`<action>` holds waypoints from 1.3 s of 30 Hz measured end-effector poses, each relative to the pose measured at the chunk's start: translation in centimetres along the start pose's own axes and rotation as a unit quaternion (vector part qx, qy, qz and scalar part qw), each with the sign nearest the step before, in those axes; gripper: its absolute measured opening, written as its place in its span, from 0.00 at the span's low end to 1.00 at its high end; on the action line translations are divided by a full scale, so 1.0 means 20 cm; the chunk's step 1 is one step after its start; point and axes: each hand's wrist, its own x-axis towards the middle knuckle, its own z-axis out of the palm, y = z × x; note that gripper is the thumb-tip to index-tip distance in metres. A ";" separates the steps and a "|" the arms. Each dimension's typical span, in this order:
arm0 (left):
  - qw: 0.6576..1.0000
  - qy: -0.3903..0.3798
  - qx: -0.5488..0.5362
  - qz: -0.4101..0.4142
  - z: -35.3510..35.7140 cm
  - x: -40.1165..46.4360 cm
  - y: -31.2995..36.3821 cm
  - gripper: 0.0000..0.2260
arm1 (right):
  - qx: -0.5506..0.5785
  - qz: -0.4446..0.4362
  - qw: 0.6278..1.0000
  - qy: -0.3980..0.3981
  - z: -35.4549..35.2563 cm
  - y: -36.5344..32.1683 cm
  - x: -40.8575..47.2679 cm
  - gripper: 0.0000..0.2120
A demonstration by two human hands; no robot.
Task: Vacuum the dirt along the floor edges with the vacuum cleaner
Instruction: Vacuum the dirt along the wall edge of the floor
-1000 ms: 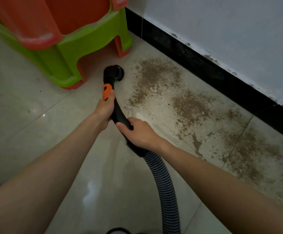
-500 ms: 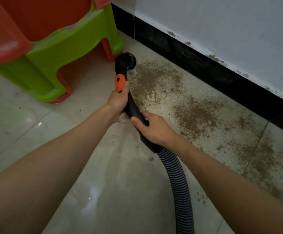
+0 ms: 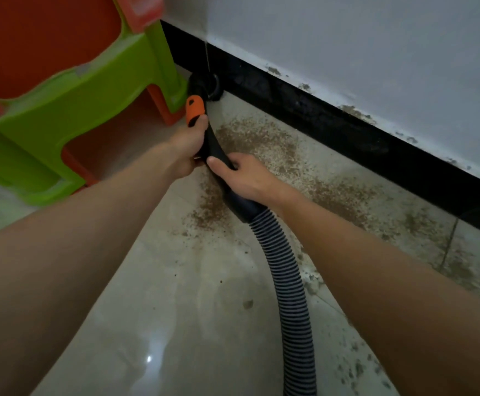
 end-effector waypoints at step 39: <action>0.979 -0.188 0.015 -0.078 0.64 -0.78 -0.28 0.18 | -0.073 0.147 0.980 0.114 -0.22 0.27 -1.04 0.18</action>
